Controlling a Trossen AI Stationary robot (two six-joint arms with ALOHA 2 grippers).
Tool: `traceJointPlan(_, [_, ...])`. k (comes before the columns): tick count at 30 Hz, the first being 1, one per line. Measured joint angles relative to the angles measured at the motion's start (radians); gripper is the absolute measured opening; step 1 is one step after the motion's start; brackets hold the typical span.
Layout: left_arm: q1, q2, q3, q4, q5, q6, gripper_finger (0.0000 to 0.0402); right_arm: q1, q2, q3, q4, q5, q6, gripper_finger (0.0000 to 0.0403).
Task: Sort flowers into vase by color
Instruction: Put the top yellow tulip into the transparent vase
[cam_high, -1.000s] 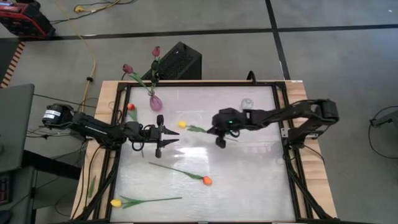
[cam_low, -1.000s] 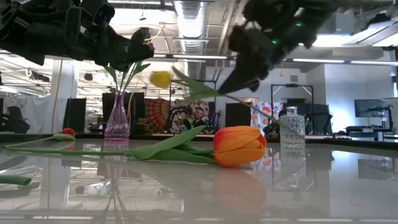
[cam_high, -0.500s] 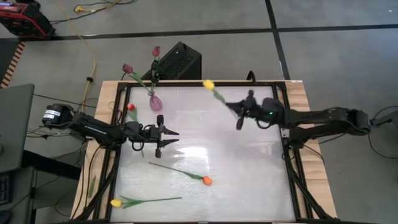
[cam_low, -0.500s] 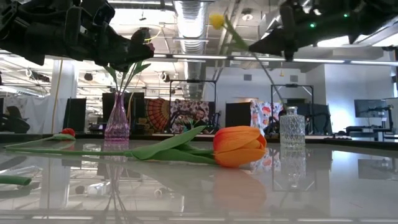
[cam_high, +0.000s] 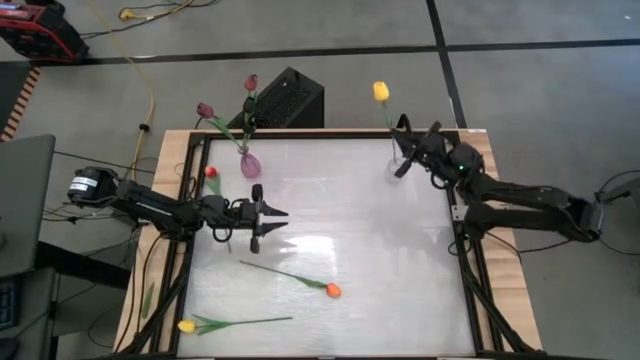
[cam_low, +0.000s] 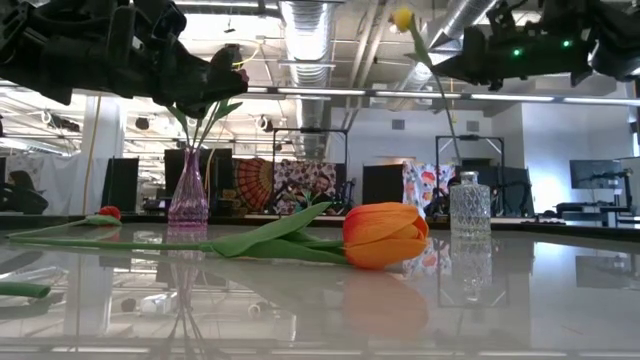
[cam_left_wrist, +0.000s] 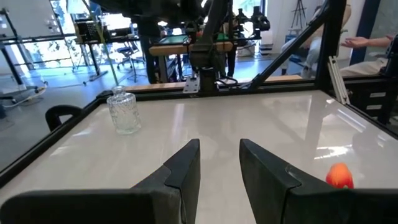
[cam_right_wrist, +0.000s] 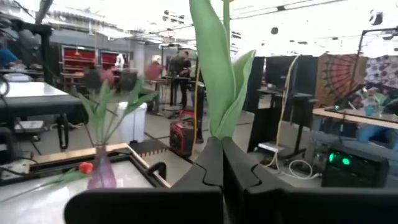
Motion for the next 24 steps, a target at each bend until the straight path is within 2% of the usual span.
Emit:
traceJointPlan(4, [0.0,0.0,0.0,0.001,-0.006,-0.026,0.0102,-0.046,-0.001,0.0,0.006,-0.058,0.003,0.0016])
traceJointPlan(11, [0.0,0.0,0.0,0.002,-0.057,-0.044,0.0102,-0.085,-0.021,0.0,-0.041,-0.087,-0.013,0.0016])
traceJointPlan(24, [0.0,0.0,0.0,0.003,-0.113,-0.073,0.0102,-0.115,-0.018,0.0,-0.181,-0.092,-0.032,0.0016])
